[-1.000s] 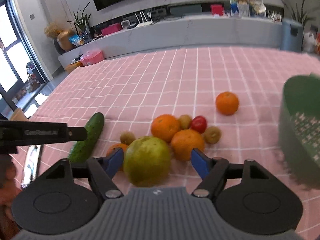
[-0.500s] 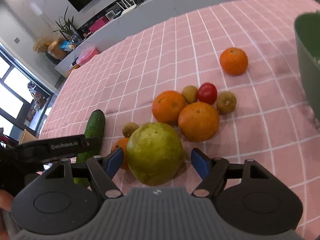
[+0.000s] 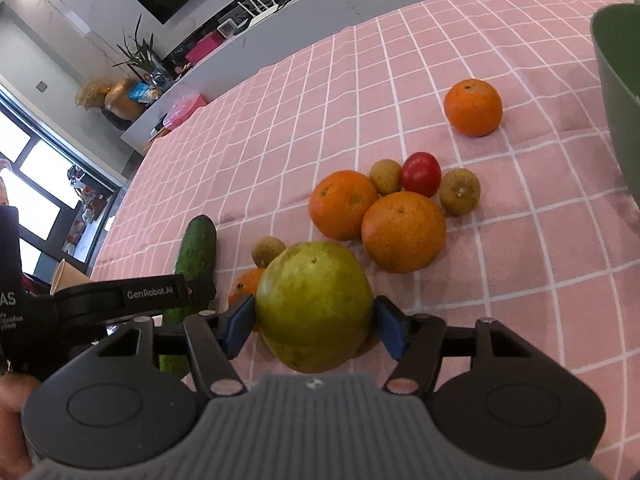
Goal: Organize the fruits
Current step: 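Carry the cucumber and pear in both tools over the green colander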
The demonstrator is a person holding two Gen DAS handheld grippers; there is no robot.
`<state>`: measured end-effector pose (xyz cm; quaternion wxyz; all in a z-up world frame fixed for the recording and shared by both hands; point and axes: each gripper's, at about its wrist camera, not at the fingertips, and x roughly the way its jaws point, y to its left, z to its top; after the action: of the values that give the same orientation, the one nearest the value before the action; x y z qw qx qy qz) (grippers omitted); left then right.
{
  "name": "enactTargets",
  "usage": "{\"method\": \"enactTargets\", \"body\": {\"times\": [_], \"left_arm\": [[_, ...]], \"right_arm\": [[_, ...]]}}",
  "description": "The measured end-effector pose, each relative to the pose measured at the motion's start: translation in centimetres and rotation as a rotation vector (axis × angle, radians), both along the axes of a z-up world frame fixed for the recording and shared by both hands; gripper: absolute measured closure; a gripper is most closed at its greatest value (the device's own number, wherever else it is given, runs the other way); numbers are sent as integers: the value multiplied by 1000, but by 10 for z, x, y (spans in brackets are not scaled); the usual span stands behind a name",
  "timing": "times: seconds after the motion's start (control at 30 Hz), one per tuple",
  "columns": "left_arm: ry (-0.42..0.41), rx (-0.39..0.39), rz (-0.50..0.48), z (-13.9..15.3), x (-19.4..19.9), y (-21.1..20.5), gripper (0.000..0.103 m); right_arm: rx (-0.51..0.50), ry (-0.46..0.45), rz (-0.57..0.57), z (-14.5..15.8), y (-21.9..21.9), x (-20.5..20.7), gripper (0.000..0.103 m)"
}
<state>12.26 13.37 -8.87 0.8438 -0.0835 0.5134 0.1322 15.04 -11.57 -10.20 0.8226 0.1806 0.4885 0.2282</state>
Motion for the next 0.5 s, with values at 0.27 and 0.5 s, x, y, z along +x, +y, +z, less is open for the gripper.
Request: {"method": "enactTargets", "body": {"times": [0.27,0.5], "left_arm": [[-78,-48,-39,30,-23,-24,60],[-138,-96,-75,56,-42,-47,60]], "right_arm": [[14,-46,34,22,-21,-22,42],[24,-114,37,46,-46,-38,42]]}}
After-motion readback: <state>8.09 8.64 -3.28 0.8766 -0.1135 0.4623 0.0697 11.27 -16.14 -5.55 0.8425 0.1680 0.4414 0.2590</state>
